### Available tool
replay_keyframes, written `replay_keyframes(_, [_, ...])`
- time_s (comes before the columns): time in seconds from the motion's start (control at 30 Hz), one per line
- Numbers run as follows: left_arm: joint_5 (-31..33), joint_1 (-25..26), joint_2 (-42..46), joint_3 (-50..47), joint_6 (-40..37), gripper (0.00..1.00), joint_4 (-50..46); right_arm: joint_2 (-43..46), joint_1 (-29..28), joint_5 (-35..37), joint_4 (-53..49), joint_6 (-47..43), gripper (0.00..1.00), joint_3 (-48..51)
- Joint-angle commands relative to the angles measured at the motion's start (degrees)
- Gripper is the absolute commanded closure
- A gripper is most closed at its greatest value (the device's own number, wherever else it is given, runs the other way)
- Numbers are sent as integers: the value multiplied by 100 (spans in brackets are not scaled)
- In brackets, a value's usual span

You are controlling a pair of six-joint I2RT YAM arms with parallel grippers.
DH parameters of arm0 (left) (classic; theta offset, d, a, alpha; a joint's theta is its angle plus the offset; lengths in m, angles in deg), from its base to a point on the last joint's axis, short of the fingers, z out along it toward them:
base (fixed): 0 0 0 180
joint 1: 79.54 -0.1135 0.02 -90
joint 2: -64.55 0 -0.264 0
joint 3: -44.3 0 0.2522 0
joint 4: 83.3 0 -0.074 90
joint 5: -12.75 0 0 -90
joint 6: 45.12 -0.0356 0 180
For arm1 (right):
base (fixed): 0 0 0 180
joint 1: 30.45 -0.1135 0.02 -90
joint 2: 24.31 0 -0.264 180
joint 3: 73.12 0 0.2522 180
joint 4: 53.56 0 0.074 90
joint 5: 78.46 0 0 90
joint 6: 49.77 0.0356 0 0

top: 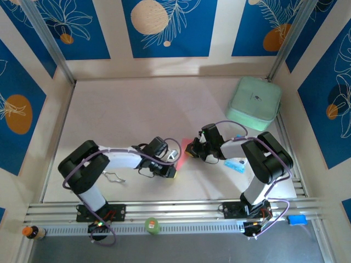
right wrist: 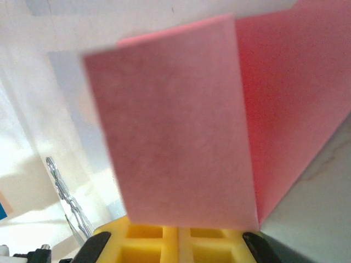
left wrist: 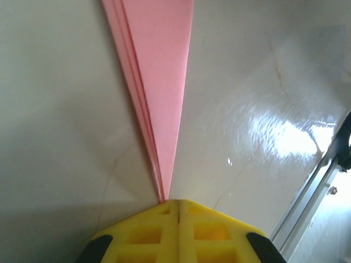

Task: Fold a paper plane with a square sheet of paper (pick it up from the middle)
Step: Fold the wing for the fifth time at the center of the table.

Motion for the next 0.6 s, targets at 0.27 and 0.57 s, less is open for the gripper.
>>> replay_keyframes(0.27, [387,-92,700,391,-7,98,-204,-127,0,440,-957,54,100,231])
replay_keyframes(0.57, [7,-213,-506,1249,306,94,473,-112,8,444,-926,63,100,272])
